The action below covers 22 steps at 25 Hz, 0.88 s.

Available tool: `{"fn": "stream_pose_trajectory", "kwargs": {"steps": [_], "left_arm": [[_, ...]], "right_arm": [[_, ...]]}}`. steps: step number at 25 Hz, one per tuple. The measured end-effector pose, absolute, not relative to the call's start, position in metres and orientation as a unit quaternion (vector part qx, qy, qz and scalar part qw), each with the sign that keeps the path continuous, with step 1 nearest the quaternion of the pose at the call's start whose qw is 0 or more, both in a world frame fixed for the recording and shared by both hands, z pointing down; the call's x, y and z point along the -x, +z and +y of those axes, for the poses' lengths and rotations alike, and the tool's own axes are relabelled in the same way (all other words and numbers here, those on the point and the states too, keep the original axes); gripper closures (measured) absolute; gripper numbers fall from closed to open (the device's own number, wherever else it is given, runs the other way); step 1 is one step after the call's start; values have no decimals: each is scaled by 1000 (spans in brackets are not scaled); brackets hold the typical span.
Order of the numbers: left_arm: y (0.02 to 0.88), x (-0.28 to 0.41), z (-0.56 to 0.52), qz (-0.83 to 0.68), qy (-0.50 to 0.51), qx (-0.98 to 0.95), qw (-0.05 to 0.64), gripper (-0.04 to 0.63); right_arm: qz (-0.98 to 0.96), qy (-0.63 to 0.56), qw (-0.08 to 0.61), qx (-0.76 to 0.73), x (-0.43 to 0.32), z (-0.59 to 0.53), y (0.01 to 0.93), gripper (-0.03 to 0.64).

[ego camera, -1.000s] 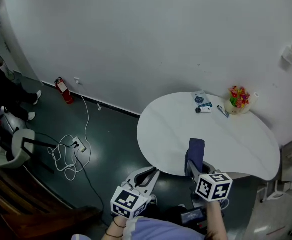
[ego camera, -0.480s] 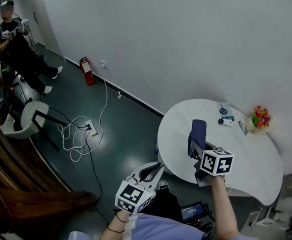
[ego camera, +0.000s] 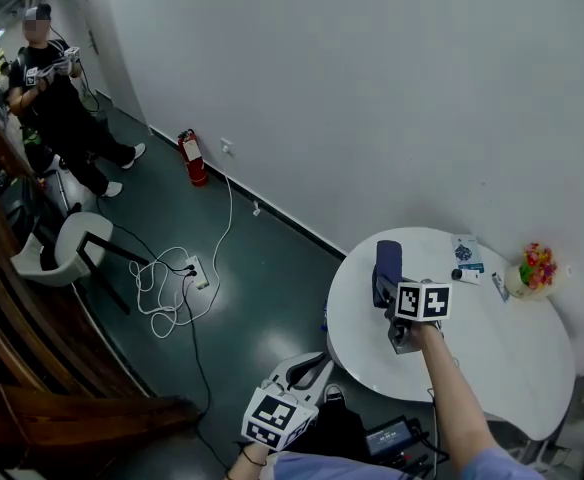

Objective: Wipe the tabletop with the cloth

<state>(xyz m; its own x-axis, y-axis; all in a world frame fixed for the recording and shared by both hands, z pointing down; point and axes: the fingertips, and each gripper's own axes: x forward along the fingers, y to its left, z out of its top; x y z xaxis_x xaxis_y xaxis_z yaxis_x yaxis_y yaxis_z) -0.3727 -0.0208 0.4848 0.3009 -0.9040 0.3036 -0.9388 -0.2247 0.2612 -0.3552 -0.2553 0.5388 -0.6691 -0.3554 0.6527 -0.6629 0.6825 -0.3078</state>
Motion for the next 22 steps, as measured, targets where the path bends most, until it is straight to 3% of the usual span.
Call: {"fn": "stream_pose_trajectory", "kwargs": {"steps": [10,22], "left_arm": [[500,345,-28,-567,79,-790,221,565],[508,324,-28,-541,85,-804,229,565]], "right_arm": [[-850,342,298,-269,384,-278,613,540],[-817,332,323,-343,281,-303,638,539]]}}
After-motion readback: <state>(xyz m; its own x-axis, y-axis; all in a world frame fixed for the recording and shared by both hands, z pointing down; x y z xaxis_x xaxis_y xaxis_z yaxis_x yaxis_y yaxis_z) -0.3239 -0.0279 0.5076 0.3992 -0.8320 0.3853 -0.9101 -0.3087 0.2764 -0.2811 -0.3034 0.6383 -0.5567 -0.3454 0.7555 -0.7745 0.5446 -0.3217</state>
